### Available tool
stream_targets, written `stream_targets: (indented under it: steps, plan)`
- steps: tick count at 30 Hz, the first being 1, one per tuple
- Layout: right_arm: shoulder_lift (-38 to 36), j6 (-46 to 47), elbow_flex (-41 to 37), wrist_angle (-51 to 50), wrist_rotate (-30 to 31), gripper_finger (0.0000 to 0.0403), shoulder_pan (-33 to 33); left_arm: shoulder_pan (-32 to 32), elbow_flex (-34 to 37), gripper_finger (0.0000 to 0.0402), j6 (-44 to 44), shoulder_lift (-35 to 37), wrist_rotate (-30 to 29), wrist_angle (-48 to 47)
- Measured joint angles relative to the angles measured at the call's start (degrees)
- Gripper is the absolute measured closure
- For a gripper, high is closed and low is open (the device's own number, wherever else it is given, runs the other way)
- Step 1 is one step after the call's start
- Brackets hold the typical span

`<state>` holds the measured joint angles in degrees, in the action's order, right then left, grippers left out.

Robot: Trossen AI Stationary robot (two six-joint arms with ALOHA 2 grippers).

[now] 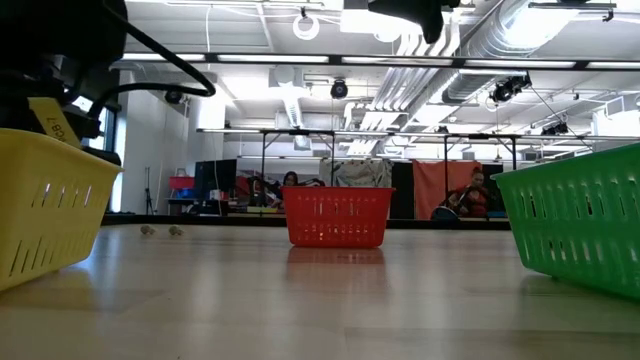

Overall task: Sort Halloween decoration
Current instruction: Put the green skeleton toy into the yellow bin

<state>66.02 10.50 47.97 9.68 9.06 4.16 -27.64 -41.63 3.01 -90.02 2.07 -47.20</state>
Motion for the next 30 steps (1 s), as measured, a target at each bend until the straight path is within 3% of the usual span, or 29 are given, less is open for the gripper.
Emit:
stream_targets:
  steps: [8, 15, 18, 25, 30]
  plan:
    - [0.0, -0.3, 0.0, -0.8, 0.0, 0.0204, 0.0, 1.2, 0.4, 0.0400, 2.5, 3.4, 1.3, 1.0]
    - [0.0, -0.5, 0.0, -0.9, 0.0, 0.0204, 0.0, 3.4, 0.3, 0.0401, 8.6, 10.7, 2.9, 3.4]
    - [0.0, -0.4, 0.0, -0.9, 0.0, 0.0204, 0.0, 4.4, 0.2, 0.0401, 18.4, 14.3, 2.4, 3.4]
    - [0.0, -0.5, 0.0, -1.8, 0.0, 0.0204, 0.0, 1.3, 1.4, 0.0401, 55.4, 20.9, -3.3, 2.6]
    - [0.0, -1.2, 0.0, -2.0, 0.0, 0.0204, 0.0, -5.3, 4.4, 0.0400, 59.8, 20.7, -2.1, 0.9]
